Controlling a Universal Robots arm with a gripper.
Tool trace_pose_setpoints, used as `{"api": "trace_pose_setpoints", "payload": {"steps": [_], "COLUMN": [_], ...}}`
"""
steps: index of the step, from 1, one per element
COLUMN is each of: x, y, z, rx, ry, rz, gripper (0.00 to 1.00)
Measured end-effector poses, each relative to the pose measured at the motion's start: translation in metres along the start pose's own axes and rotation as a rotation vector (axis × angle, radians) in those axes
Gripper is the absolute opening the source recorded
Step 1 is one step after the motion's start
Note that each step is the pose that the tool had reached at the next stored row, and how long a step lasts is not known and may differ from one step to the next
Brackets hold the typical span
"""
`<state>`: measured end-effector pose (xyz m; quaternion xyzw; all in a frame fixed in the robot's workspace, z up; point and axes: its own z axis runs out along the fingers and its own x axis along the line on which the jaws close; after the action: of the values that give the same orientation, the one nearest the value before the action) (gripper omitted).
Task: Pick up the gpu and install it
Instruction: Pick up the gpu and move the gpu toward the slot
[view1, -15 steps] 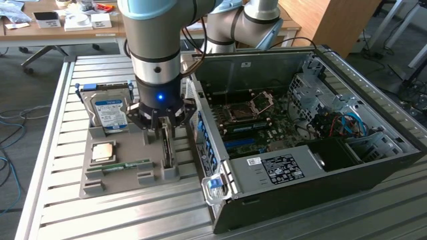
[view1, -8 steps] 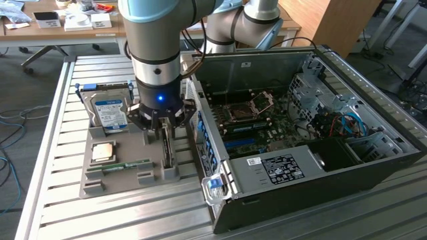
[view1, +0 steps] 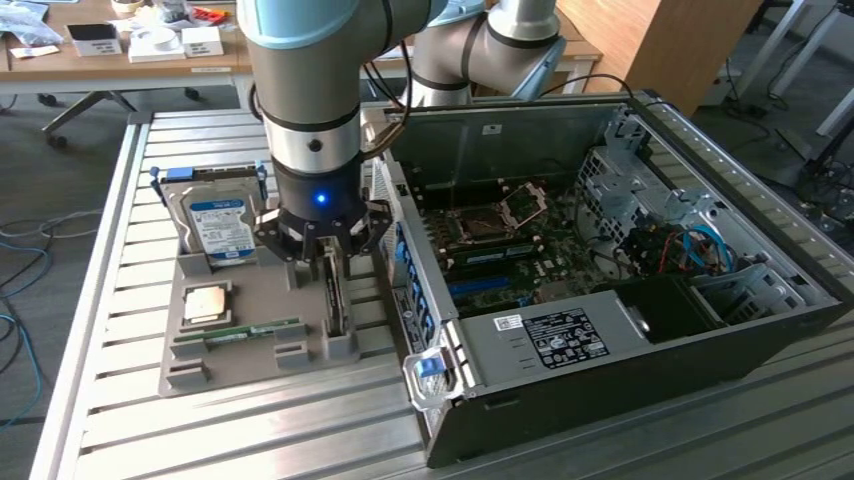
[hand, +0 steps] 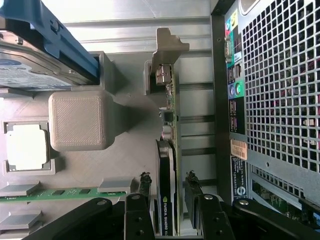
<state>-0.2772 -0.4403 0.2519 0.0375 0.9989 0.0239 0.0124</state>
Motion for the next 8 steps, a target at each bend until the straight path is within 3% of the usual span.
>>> {"api": "trace_pose_setpoints", "payload": {"steps": [8], "x": [0.0001], "y": [-0.0002], "z": [0.0040], "rx": [-0.0003], "ry": [-0.0001], "rz": [0.000], "gripper": [0.42]}}
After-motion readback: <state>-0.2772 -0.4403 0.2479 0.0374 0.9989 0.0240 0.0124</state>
